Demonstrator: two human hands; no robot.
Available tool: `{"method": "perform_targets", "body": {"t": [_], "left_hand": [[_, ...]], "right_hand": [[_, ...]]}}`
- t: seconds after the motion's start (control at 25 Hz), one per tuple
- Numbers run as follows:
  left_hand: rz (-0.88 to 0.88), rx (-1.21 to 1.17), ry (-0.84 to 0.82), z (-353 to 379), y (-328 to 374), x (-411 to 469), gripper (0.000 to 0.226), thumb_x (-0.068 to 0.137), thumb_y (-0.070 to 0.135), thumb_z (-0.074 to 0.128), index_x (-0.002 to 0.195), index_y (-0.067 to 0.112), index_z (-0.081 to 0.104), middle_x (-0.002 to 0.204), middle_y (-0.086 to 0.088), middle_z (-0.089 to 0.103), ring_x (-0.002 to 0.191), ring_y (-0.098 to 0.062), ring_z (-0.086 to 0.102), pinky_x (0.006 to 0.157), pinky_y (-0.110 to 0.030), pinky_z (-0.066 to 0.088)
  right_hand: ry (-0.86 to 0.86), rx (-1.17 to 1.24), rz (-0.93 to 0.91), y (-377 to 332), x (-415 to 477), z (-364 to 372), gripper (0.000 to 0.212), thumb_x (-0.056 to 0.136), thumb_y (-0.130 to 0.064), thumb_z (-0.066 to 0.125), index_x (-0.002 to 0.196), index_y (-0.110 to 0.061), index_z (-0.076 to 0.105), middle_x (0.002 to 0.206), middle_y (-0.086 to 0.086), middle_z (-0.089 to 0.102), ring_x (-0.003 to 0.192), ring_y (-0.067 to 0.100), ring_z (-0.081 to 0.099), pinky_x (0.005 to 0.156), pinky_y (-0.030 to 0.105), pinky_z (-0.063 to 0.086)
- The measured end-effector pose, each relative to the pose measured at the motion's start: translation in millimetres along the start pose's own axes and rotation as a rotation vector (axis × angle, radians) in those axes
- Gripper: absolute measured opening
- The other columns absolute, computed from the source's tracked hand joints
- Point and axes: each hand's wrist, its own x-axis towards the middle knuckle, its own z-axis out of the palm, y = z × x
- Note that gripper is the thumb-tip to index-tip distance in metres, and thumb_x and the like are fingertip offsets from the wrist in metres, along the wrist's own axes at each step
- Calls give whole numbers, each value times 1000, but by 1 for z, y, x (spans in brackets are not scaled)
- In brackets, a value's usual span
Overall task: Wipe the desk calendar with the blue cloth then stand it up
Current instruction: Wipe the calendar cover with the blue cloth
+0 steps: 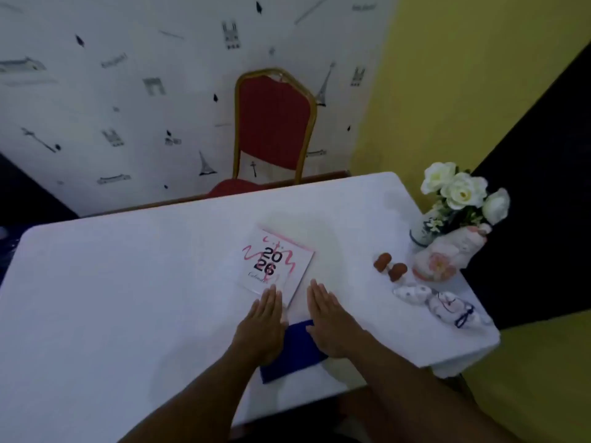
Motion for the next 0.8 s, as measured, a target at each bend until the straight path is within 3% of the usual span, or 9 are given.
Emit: {"method": "perform_targets", "body": {"t": [0.16, 0.28, 0.36, 0.44, 0.52, 0.56, 0.64, 0.68, 0.8], "left_hand": [[60, 55, -75, 44, -12, -34, 75, 107, 52, 22, 164, 17, -13, 173, -5, -19, 161, -20, -17, 131, -40, -5], [149, 193, -57, 66, -16, -44, 72, 109, 43, 24, 164, 14, -13, 173, -7, -18, 159, -21, -19, 122, -42, -19], [140, 198, -57, 72, -17, -44, 72, 109, 35, 30, 164, 13, -11, 173, -8, -17, 161, -23, -15, 121, -42, -17], [176, 187, 0, 74, -21, -42, 73, 107, 28, 43, 165, 9, 2, 173, -12, -4, 163, -26, 0, 125, -42, -3], [193, 172, 33, 70, -23, -38, 76, 95, 23, 68, 160, 6, 32, 169, -16, 28, 156, -26, 33, 124, -38, 27], [203, 145, 47, 67, -26, -35, 77, 93, 20, 72, 159, 5, 36, 167, -16, 32, 155, -26, 37, 121, -37, 36], [217, 87, -14, 63, -28, -28, 72, 103, 12, 54, 164, 7, 18, 174, -13, 12, 161, -27, 22, 124, -39, 35], [209, 58, -65, 58, -30, -24, 67, 105, 13, 47, 165, 9, 17, 176, -11, 10, 161, -27, 23, 123, -39, 37], [167, -81, -40, 39, -36, -17, 50, 105, 27, 46, 153, 14, 45, 165, -7, 42, 136, -26, 58, 111, -34, 49]], "right_hand": [[-80, -104, -219, -3, -21, 39, 81, 108, -44, 37, 161, -4, -10, 169, 14, -17, 157, 29, -11, 128, 44, 0], [-68, -217, -376, 2, -21, 54, 79, 105, -43, 42, 163, -3, 6, 171, 17, 1, 158, 31, 4, 127, 48, 8], [-46, -235, -394, 7, -20, 59, 76, 104, -41, 46, 162, -3, 17, 169, 19, 13, 156, 33, 16, 126, 50, 16], [-4, -248, -407, 9, -19, 63, 72, 101, -40, 52, 158, -2, 30, 165, 19, 28, 152, 33, 31, 123, 48, 26], [35, -252, -427, 11, -16, 65, 71, 98, -40, 58, 155, -2, 38, 161, 19, 38, 147, 33, 41, 121, 47, 29], [55, -247, -427, 11, -15, 65, 70, 98, -39, 60, 154, -3, 40, 160, 19, 40, 146, 32, 43, 121, 47, 29], [81, -222, -413, 10, -15, 63, 68, 96, -39, 61, 152, -4, 44, 158, 17, 44, 144, 31, 46, 121, 46, 30], [94, -217, -407, 8, -15, 62, 67, 95, -39, 61, 151, -5, 47, 156, 17, 47, 142, 30, 48, 120, 46, 33], [162, -160, -376, -6, -13, 60, 65, 89, -43, 64, 142, -6, 57, 149, 17, 56, 132, 31, 57, 113, 45, 45]]}}
